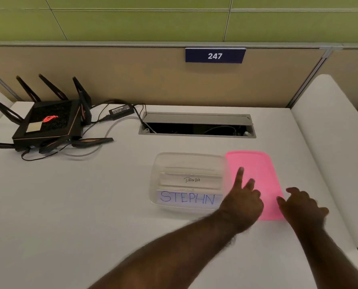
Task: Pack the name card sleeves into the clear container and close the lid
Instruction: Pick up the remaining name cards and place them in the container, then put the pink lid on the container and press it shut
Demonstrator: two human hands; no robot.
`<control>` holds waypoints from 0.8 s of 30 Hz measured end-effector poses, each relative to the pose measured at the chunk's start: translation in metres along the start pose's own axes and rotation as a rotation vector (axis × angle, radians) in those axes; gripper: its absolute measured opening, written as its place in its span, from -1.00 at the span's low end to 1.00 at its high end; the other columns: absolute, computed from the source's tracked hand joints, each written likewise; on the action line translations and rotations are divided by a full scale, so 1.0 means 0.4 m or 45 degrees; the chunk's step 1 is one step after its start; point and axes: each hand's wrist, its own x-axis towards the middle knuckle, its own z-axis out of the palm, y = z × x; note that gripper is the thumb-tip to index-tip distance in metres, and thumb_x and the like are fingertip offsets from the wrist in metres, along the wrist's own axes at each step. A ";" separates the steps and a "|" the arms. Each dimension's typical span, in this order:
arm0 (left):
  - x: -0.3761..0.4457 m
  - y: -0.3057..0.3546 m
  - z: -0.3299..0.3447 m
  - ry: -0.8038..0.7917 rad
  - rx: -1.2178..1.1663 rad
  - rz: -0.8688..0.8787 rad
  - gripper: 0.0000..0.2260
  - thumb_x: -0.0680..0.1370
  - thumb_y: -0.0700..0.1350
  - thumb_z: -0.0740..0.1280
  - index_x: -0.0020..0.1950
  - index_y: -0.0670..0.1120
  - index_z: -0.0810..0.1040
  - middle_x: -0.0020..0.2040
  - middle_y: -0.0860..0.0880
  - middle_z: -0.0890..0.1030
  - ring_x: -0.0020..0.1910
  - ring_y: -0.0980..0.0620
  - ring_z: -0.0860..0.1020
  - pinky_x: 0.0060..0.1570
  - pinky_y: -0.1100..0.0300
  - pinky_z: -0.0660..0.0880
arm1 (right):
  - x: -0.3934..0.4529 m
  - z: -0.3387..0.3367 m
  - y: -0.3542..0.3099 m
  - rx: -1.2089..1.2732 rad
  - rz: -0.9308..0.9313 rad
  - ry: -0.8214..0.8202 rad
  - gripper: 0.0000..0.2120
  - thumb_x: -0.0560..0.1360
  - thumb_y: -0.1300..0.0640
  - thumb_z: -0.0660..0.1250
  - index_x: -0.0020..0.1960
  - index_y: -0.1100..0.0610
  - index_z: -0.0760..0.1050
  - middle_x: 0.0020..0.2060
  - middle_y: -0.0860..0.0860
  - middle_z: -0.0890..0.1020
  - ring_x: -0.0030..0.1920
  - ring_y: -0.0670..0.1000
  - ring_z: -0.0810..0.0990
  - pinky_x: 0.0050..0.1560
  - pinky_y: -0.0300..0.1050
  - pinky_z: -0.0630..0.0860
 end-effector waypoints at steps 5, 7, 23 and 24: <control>0.006 0.077 0.030 -0.396 0.165 0.047 -0.81 0.54 0.00 0.32 0.03 -0.02 0.68 0.30 -0.13 0.57 0.50 -0.32 0.20 0.31 -0.43 -0.37 | -0.015 0.034 0.016 0.021 0.040 0.030 -0.68 0.54 -0.04 0.22 0.25 0.02 0.49 0.10 0.08 0.62 0.08 0.18 0.60 0.17 0.08 0.35; 0.008 0.084 0.040 -0.463 0.175 0.049 -0.80 0.55 -0.01 0.31 0.05 -0.05 0.67 0.32 -0.16 0.55 0.49 -0.32 0.23 0.30 -0.43 -0.37 | -0.018 0.038 0.018 0.074 0.045 0.066 -0.73 0.54 0.03 0.22 0.20 0.01 0.54 0.08 0.07 0.64 0.07 0.17 0.61 0.17 0.06 0.34; 0.042 0.058 -0.020 0.683 -0.665 -0.050 -0.89 0.52 -0.14 0.34 -0.01 -0.14 0.51 -0.11 -0.12 0.56 -0.30 -0.17 0.56 -0.44 0.10 0.35 | -0.042 -0.268 0.051 1.342 -0.133 0.032 -0.73 0.50 -0.16 0.28 -0.18 0.00 0.62 -0.30 0.02 0.69 -0.37 -0.11 0.64 -0.28 -0.17 0.51; 0.031 0.047 -0.046 0.733 -0.797 -0.108 -0.90 0.54 -0.12 0.30 0.00 -0.13 0.50 -0.08 -0.12 0.56 -0.26 -0.18 0.56 -0.37 0.07 0.41 | -0.054 -0.293 0.034 1.446 -0.186 0.019 -0.64 0.50 -0.27 0.23 -0.10 -0.01 0.61 -0.22 0.00 0.70 -0.30 -0.13 0.65 -0.27 -0.20 0.53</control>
